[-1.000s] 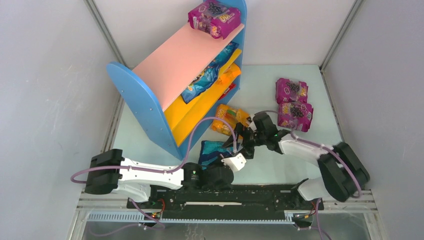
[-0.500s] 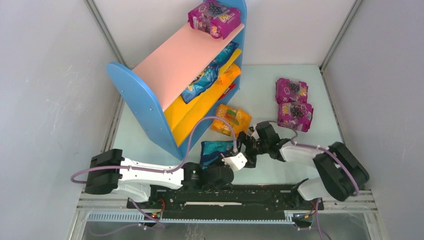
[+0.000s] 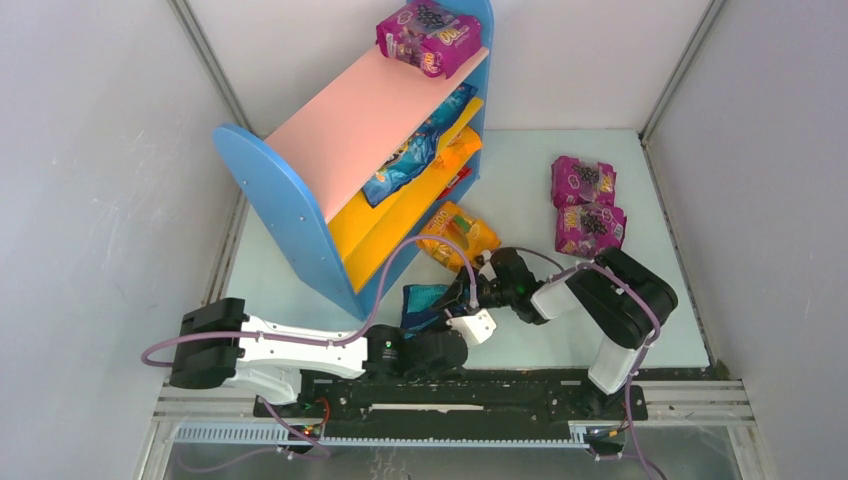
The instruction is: Place and organize the candy bags onto the shelf
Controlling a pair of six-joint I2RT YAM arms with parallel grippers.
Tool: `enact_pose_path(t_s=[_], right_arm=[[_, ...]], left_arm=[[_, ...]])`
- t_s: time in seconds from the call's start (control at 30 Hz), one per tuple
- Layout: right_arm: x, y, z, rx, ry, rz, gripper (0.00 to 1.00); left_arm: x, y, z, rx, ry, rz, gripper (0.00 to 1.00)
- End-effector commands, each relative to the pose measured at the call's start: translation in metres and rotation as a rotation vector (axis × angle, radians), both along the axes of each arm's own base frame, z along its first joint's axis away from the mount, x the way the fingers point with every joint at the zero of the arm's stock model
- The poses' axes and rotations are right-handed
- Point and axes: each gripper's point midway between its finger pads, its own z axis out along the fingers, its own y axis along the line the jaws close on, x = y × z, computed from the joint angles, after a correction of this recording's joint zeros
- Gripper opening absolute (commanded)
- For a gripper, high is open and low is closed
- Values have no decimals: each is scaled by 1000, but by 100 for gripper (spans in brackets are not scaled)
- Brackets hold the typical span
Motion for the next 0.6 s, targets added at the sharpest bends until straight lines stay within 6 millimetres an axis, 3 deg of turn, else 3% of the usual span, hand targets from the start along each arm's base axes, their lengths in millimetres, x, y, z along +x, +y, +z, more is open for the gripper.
enact_pose_path(t_s=[0.0, 0.2, 0.27, 0.33, 0.43, 0.57], right_arm=[[8, 10, 23, 70, -60, -5, 66], [11, 7, 29, 55, -116, -22, 43], [12, 6, 32, 58, -130, -26, 39], [12, 5, 37, 69, -155, -27, 35], [11, 2, 46, 85, -199, -20, 30], [9, -6, 61, 101, -281, -5, 27]], left_arm=[[-2, -25, 29, -132, -6, -14, 2], [0, -15, 45, -140, -15, 3, 34], [-2, -12, 57, -134, -14, -11, 44], [-4, -10, 75, -136, -11, -28, 52], [-10, -4, 102, -158, 3, -69, 81], [-17, 2, 149, -230, 5, -126, 90]])
